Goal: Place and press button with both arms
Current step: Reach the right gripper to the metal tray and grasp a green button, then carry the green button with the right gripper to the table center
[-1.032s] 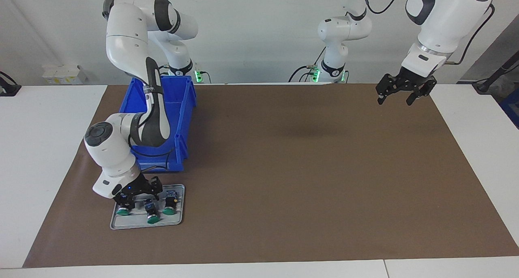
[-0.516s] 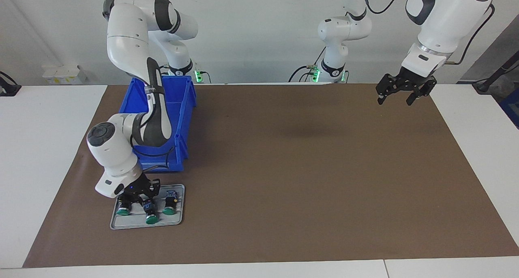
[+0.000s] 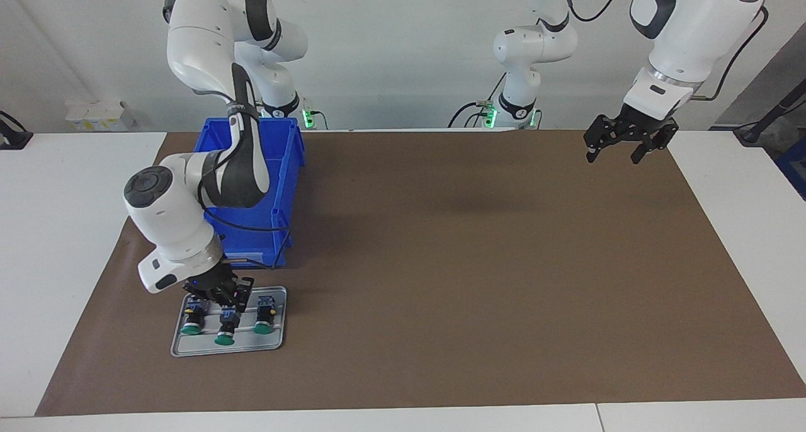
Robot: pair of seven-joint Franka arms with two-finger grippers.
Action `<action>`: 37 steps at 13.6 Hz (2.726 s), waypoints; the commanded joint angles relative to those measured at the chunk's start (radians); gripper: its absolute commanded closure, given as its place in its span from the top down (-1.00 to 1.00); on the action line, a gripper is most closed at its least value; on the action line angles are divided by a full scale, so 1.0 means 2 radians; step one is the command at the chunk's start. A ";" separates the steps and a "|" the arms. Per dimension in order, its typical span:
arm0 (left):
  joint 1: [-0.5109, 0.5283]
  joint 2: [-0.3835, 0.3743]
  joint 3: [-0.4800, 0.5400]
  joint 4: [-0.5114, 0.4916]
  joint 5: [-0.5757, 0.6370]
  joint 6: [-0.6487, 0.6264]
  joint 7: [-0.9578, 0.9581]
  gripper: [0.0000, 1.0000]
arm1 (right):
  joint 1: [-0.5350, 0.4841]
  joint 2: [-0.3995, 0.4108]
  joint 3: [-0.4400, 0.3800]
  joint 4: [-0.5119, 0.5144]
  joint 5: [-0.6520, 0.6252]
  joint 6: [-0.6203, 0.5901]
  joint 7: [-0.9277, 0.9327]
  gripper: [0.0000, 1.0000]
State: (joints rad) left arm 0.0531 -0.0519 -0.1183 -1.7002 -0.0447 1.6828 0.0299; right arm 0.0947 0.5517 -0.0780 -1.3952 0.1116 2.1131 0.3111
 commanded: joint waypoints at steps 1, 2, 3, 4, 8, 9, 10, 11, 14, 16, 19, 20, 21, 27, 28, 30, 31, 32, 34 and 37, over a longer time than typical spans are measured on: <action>0.007 -0.016 -0.003 -0.018 -0.006 0.007 0.009 1.00 | 0.013 -0.013 0.001 0.018 -0.008 -0.016 0.164 -1.00; 0.007 -0.016 -0.002 -0.018 -0.006 0.007 0.009 1.00 | 0.028 -0.015 0.001 0.018 -0.009 -0.018 0.213 -1.00; 0.007 -0.016 -0.003 -0.018 -0.006 0.007 0.009 1.00 | 0.044 -0.020 0.000 0.017 -0.009 -0.020 0.274 -1.00; 0.007 -0.016 -0.003 -0.018 -0.006 0.007 0.009 1.00 | 0.063 -0.021 -0.002 0.017 -0.009 -0.020 0.343 -1.00; 0.007 -0.016 -0.003 -0.019 -0.006 0.007 0.009 1.00 | 0.159 -0.030 0.001 0.004 -0.068 -0.013 0.637 -1.00; 0.007 -0.016 -0.003 -0.018 -0.006 0.007 0.009 1.00 | 0.191 -0.032 0.001 -0.006 -0.095 -0.013 0.708 -1.00; 0.007 -0.016 -0.003 -0.018 -0.006 0.008 0.008 1.00 | 0.221 -0.031 0.001 -0.010 -0.120 -0.018 0.768 -1.00; 0.003 -0.016 -0.003 -0.017 -0.006 0.008 0.009 1.00 | 0.242 -0.027 0.002 -0.012 -0.139 -0.019 0.823 -1.00; -0.001 -0.016 -0.004 -0.017 -0.006 0.008 0.008 1.00 | 0.312 0.016 0.003 -0.007 -0.176 -0.008 0.989 -1.00; -0.002 -0.017 -0.005 -0.020 -0.006 0.006 0.008 1.00 | 0.331 0.035 0.004 -0.005 -0.182 0.006 1.054 -1.00; -0.001 -0.017 -0.005 -0.020 -0.006 0.004 0.008 1.00 | 0.331 0.036 0.004 -0.011 -0.175 0.051 1.112 -1.00; -0.001 -0.017 -0.005 -0.020 -0.006 -0.002 0.009 1.00 | 0.330 0.036 0.004 -0.016 -0.175 0.061 1.129 -1.00; -0.001 -0.017 -0.005 -0.020 -0.006 -0.004 0.010 1.00 | 0.331 0.036 0.004 -0.023 -0.175 0.068 1.134 -1.00; -0.001 -0.017 -0.005 -0.018 -0.006 -0.004 0.008 1.00 | 0.347 0.034 0.004 -0.068 -0.183 0.108 1.138 -1.00; -0.001 -0.017 -0.005 -0.018 -0.006 -0.005 0.008 1.00 | 0.349 0.034 0.004 -0.072 -0.183 0.112 1.138 -1.00; 0.002 -0.017 -0.004 -0.017 -0.006 -0.005 0.008 1.00 | 0.349 0.034 0.004 -0.073 -0.184 0.113 1.125 0.42; 0.003 -0.017 -0.004 -0.017 -0.006 -0.005 0.008 1.00 | 0.349 0.034 0.004 -0.073 -0.184 0.120 1.097 0.99; 0.003 -0.017 -0.004 -0.017 -0.006 -0.005 0.008 1.00 | 0.349 0.033 0.004 -0.073 -0.183 0.121 1.070 1.00; 0.005 -0.017 -0.005 -0.017 -0.006 -0.005 0.008 1.00 | 0.348 0.024 0.004 -0.072 -0.183 0.112 1.045 1.00; 0.001 -0.017 -0.005 -0.017 -0.006 -0.001 0.010 1.00 | 0.319 -0.039 0.005 -0.087 -0.175 0.087 0.978 1.00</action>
State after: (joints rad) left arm 0.0546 -0.0559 -0.1280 -1.7061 -0.0452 1.6772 0.0340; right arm 0.7805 0.5865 -0.0790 -1.5107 -0.2309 2.3207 2.3556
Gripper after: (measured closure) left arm 0.000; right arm 0.000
